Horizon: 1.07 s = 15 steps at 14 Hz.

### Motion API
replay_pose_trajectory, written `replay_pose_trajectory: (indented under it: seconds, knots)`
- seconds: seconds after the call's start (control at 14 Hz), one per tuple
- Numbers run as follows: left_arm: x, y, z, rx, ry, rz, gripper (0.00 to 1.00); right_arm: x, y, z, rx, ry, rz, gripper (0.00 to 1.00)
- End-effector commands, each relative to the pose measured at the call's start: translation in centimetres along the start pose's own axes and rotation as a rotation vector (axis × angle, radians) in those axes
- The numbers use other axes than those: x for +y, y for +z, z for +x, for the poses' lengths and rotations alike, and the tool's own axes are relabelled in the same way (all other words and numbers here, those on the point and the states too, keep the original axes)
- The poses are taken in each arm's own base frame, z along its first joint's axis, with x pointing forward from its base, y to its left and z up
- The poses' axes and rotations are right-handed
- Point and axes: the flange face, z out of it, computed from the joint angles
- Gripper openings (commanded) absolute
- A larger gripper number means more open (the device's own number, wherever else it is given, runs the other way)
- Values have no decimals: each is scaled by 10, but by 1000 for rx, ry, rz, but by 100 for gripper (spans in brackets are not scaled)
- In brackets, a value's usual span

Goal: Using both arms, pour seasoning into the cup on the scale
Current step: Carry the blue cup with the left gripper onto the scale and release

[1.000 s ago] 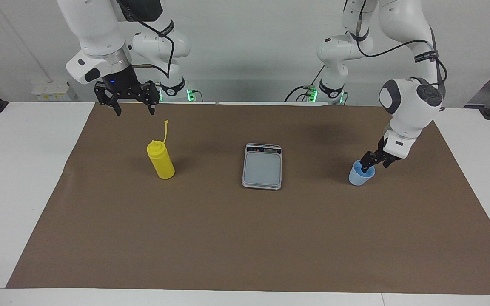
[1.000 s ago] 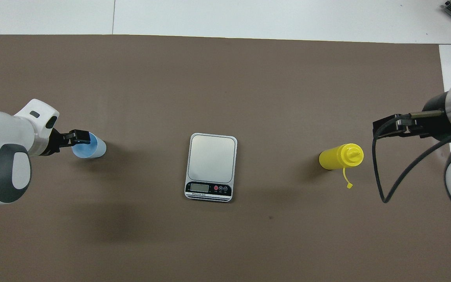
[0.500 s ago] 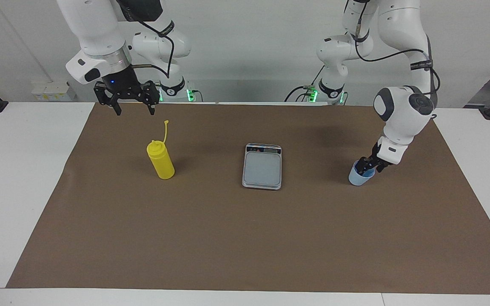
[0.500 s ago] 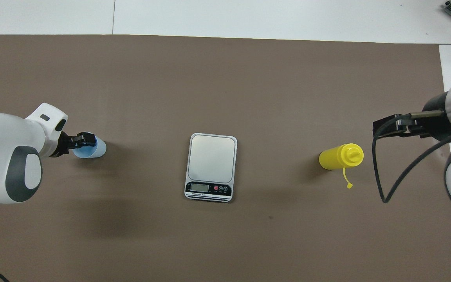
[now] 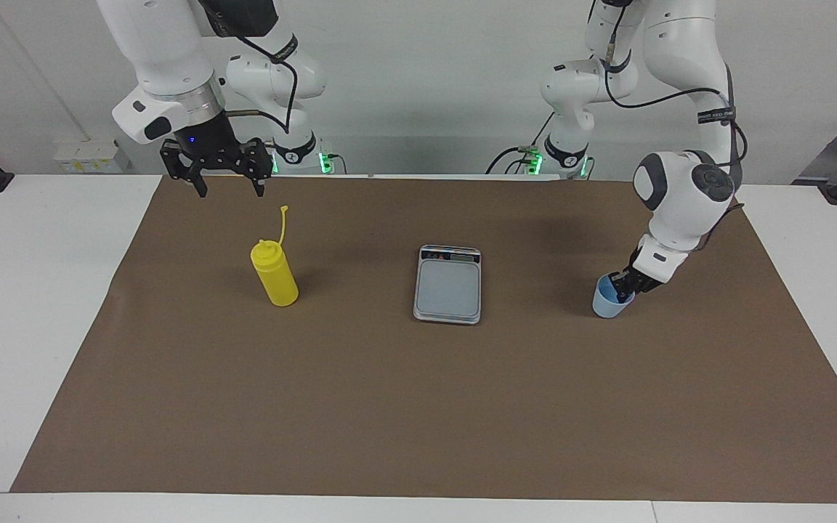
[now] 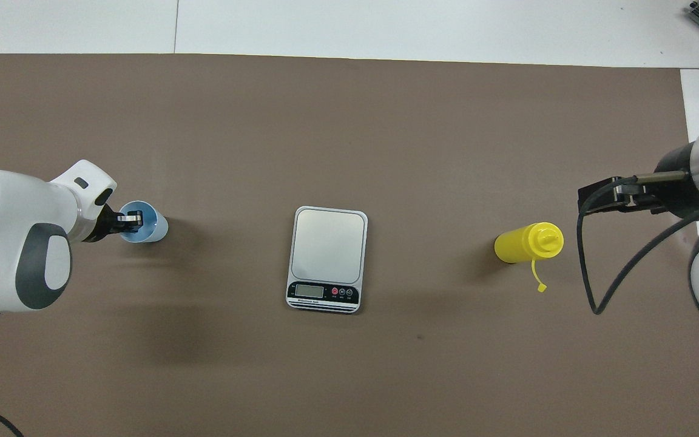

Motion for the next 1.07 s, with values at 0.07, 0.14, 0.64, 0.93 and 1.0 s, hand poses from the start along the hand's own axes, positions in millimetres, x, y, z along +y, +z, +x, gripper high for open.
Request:
replay_pose_trajectory:
  seconds: [0.07, 0.14, 0.64, 0.93, 1.0]
  knots:
    - [12, -61, 25, -62, 32, -6, 0, 4, -1, -5, -5, -12, 16, 100]
    - [25, -78, 27, -70, 49, -9, 0, 4, -1, -5, -5, -12, 16, 100]
    - [174, -113, 7, -43, 73, -11, 0, 4, -1, -4, -3, -12, 16, 100]
    - [254, -104, -32, -9, 76, -23, 0, 4, -1, -5, -5, -12, 16, 100]
    - [270, -97, -42, 1, 72, -28, 0, 4, -1, -5, -5, -12, 16, 100]
